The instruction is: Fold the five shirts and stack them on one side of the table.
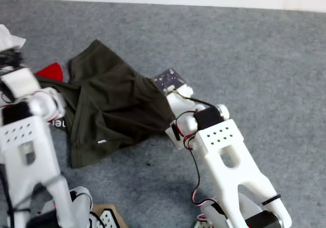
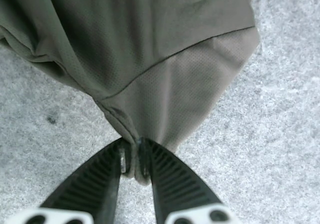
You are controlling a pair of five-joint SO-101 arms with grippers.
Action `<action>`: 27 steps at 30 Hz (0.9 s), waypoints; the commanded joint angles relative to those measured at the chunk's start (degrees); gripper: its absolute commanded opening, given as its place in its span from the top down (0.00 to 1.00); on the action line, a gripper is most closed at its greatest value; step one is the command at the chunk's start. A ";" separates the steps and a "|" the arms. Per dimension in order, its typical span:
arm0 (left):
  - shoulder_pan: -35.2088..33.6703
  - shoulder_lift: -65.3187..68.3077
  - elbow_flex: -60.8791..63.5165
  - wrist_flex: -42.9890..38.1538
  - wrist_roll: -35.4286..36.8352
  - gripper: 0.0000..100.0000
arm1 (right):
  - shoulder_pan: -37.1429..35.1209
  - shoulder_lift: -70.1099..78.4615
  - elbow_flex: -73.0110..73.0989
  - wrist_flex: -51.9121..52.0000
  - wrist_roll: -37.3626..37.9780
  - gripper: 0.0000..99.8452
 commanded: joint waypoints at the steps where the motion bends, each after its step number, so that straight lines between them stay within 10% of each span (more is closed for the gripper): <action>1: 4.44 6.81 0.31 -0.62 -0.18 0.83 | 1.01 -1.89 -0.22 -0.84 0.44 0.99; 27: 11.82 9.01 12.26 -19.69 0.18 0.83 | 1.19 -2.15 5.14 -8.92 0.44 0.99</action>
